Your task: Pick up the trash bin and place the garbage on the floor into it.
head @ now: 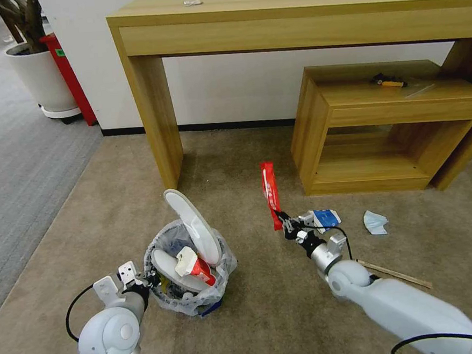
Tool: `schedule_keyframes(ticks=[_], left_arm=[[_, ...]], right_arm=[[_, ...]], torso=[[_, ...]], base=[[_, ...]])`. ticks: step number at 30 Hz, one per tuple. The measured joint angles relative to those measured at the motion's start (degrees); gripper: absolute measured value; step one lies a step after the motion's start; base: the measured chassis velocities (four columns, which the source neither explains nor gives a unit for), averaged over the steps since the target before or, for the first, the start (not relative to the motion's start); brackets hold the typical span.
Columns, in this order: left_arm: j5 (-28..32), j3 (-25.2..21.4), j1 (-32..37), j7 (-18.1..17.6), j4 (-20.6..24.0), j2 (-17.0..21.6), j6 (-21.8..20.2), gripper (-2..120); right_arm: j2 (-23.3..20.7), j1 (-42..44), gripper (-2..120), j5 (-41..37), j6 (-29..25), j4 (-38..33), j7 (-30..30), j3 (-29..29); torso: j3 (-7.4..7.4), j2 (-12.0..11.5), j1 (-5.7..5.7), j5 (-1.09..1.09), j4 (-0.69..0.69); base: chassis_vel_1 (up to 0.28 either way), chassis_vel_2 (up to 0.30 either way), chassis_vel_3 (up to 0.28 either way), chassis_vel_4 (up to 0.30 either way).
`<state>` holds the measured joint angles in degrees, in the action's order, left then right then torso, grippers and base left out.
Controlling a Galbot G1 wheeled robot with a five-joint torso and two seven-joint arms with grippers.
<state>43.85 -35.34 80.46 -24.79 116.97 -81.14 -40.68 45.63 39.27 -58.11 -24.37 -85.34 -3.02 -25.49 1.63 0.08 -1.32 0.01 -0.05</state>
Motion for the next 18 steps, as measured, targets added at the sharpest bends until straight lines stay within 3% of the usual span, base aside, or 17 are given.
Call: schedule_keyframes(ticks=[11,15,18], left_arm=[[0.1,2.4,-2.1,-0.5,-1.4,1.0,-0.2,0],[0.6,4.5,-4.3,-0.8,-2.4,1.5,-0.3,0],[0.8,6.0,-5.8,-1.1,-3.1,1.5,-0.4,0]], right_arm=[[-9.5,-3.2,0,-1.3,1.2,-13.3,1.2,-2.4],[-12.9,-3.4,0,-1.6,1.5,-18.3,2.1,-2.5],[-14.6,-4.4,0,-2.0,2.4,-22.3,3.2,-2.5]], torso=[[0.0,0.0,0.0,0.0,0.02],[0.0,0.0,0.0,-0.01,-0.05],[0.0,0.0,0.0,0.0,0.03]], base=[[0.0,0.0,0.0,0.0],[0.0,0.0,0.0,0.0],[0.0,0.0,0.0,0.0]])
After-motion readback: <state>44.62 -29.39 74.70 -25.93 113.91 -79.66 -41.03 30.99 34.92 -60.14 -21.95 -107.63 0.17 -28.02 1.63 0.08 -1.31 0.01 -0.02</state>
